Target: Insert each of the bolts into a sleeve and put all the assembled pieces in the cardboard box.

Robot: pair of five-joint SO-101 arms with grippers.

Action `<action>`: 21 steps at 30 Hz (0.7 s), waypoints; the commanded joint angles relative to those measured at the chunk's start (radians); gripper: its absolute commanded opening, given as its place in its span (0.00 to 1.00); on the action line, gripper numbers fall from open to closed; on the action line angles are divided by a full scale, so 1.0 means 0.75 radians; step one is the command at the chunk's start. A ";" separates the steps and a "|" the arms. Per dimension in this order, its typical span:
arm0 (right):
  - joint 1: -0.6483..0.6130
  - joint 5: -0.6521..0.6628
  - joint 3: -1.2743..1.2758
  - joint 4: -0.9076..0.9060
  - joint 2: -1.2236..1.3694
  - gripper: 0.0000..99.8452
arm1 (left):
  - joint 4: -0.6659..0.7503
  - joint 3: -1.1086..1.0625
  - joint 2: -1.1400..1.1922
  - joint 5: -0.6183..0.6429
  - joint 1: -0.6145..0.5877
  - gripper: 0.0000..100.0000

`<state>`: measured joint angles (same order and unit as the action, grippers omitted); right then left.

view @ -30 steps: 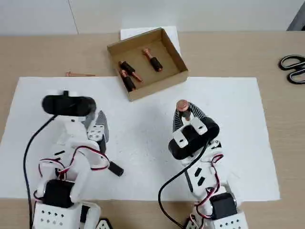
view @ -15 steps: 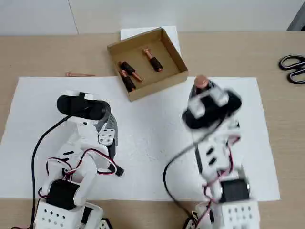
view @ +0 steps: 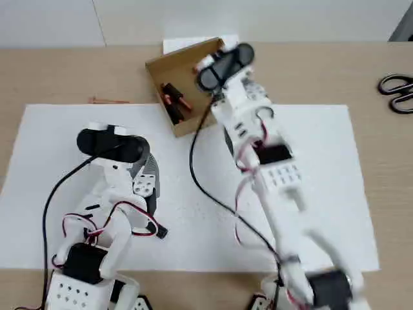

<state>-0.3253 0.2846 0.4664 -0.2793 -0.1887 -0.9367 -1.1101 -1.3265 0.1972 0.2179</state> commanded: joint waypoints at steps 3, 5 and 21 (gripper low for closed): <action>0.017 0.014 -0.511 0.046 0.457 0.00 | 0.104 0.009 -0.012 -0.008 0.010 0.01; 0.026 0.016 -0.694 0.044 0.621 0.00 | 0.108 0.009 -0.012 -0.008 0.010 0.01; 0.003 0.178 -2.140 -0.418 1.642 0.00 | 0.104 0.001 -0.012 -0.006 0.010 0.01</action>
<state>-0.3099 0.4074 -0.9221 -0.5294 1.0035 -0.8830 -1.1132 -1.3265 0.1972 0.2179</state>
